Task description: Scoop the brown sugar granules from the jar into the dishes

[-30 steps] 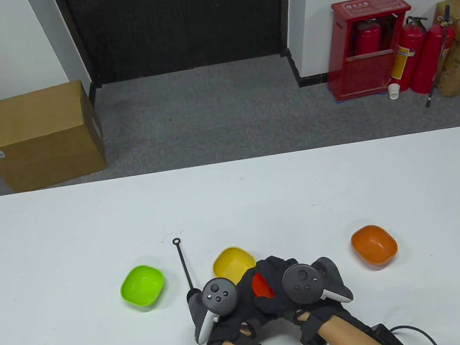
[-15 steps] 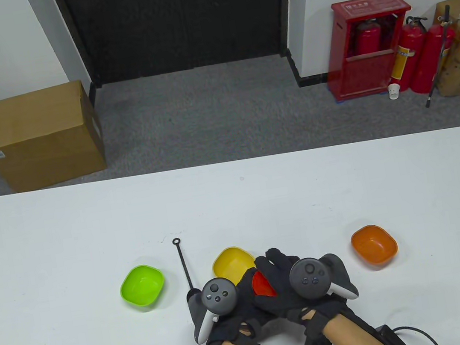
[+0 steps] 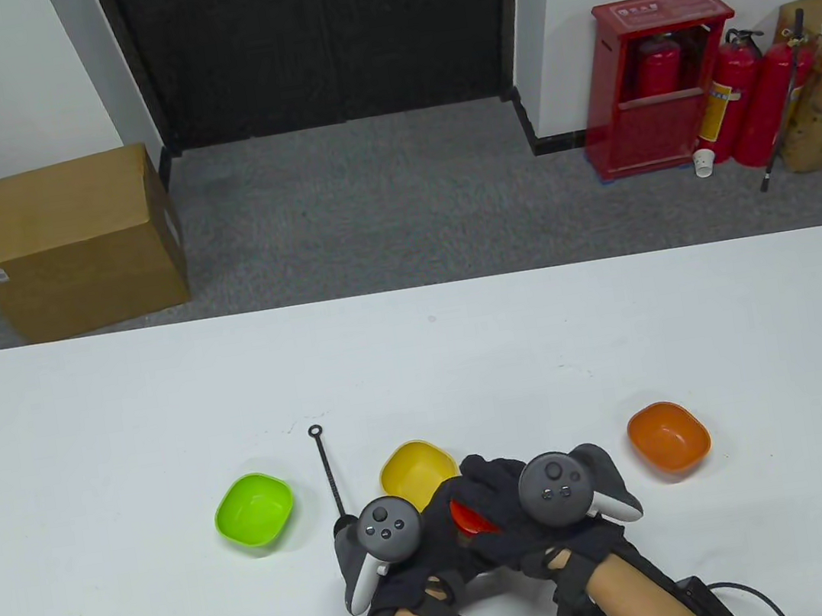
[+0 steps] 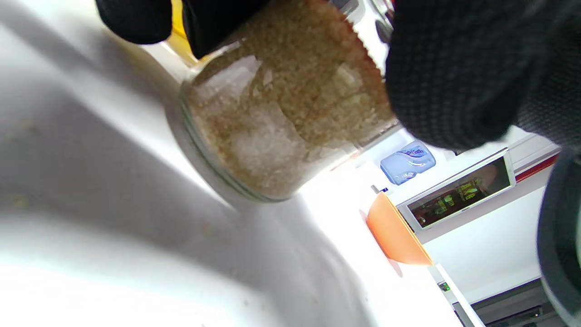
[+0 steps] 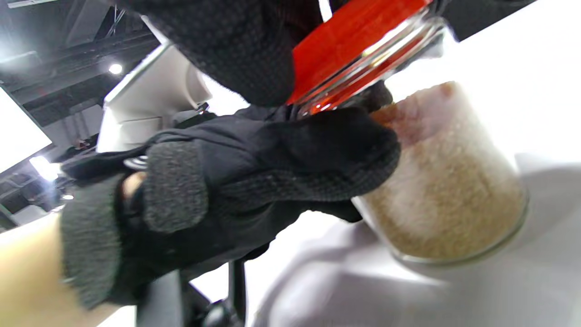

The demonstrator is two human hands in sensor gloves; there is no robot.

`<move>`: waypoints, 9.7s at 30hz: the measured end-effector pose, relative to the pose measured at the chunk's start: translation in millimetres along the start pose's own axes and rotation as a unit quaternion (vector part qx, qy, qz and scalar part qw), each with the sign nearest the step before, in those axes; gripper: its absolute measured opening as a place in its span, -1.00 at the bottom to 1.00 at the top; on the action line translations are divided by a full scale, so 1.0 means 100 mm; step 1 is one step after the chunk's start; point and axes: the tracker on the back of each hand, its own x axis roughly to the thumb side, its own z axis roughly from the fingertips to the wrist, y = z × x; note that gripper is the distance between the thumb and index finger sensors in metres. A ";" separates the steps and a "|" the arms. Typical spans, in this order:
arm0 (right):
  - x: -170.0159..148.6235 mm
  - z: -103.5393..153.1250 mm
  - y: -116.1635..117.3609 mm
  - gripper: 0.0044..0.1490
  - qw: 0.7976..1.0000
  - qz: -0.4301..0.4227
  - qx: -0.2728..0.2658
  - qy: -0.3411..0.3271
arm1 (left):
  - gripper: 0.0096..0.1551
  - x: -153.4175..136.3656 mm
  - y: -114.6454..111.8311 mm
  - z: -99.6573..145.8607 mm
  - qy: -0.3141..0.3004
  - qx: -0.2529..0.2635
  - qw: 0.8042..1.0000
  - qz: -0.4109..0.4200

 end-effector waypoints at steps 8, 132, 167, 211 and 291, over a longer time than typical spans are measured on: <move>0.09 0.04 0.02 0.09 0.991 0.107 -0.070 0.028 | 0.36 0.00 0.00 0.00 0.000 -0.008 1.000 0.004; -0.63 0.61 -0.30 -0.34 0.980 0.002 -0.150 0.132 | -0.33 -0.33 1.11 -0.85 0.367 0.048 0.861 -0.349; -0.59 0.62 -0.37 -0.34 0.976 0.002 -0.176 0.130 | -0.47 -0.10 1.39 -0.09 0.188 0.170 0.966 -0.059; -1.56 1.10 -0.91 -0.19 0.848 0.078 -0.329 0.407 | -0.53 -0.34 1.11 0.66 0.005 0.280 0.948 0.153; -0.78 0.72 -0.38 -0.41 0.929 0.023 -0.236 0.283 | -0.50 0.60 0.52 0.38 -0.112 0.189 0.976 0.003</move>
